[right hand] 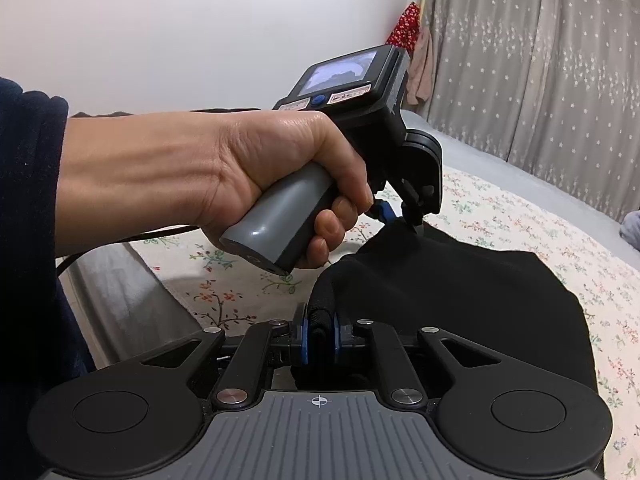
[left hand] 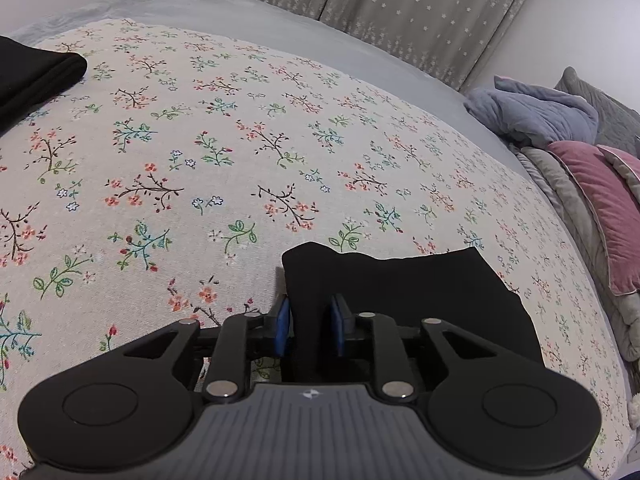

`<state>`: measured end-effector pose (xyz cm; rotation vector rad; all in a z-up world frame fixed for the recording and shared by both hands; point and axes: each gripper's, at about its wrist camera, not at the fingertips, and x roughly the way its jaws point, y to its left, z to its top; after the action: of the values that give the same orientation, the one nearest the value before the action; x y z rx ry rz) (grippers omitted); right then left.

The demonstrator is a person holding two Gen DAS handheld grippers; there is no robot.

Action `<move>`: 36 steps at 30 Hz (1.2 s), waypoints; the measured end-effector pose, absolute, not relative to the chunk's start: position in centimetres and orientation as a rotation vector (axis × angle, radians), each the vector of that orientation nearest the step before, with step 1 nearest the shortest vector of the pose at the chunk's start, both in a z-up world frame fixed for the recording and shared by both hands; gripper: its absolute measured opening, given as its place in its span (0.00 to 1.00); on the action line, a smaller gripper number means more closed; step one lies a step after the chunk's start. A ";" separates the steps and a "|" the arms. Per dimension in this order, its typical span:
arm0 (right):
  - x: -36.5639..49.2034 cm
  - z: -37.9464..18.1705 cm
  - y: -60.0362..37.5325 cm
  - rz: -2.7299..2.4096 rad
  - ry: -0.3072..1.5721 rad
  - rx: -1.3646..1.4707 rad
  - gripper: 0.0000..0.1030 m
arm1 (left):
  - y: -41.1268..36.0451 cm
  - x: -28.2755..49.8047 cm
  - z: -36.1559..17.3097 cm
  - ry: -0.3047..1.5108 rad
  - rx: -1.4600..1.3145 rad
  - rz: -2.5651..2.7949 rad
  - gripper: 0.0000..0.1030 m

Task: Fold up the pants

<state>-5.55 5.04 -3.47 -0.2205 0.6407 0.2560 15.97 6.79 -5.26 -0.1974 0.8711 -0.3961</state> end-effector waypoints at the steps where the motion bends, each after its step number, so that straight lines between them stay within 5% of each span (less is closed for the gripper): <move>1: -5.6 -3.6 5.1 0.274 0.645 -0.218 0.20 | 6.9 16.0 -5.3 0.872 -0.202 -0.391 0.47; 5: -6.0 -3.0 5.2 0.346 0.652 -0.203 0.39 | 8.1 15.9 -5.1 0.884 -0.245 -0.365 0.62; 10: -7.3 -0.6 3.5 0.442 0.654 -0.130 0.53 | 10.5 15.0 -4.0 0.852 -0.279 -0.323 0.63; 19: -8.3 4.8 -7.8 0.514 0.583 0.264 0.57 | 11.0 10.8 -1.6 0.728 -0.172 -0.325 0.62; 21: -7.6 4.9 -10.6 0.362 0.563 0.254 0.56 | 10.5 9.7 -1.0 0.697 -0.152 -0.338 0.62; 23: -6.7 4.1 -13.4 0.239 0.590 0.279 0.23 | 9.8 8.5 -0.5 0.668 -0.150 -0.381 0.62; 24: -6.4 3.7 -14.5 0.194 0.606 0.300 0.17 | 9.4 8.1 -0.4 0.663 -0.151 -0.404 0.62; 36: -4.4 -4.5 -14.3 0.045 0.854 0.166 0.15 | 2.2 5.8 -6.0 0.816 0.088 -0.411 0.54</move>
<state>-4.45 -14.35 -4.47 0.1656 0.8541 0.0455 5.79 2.20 -5.96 0.0878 0.8160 -0.4112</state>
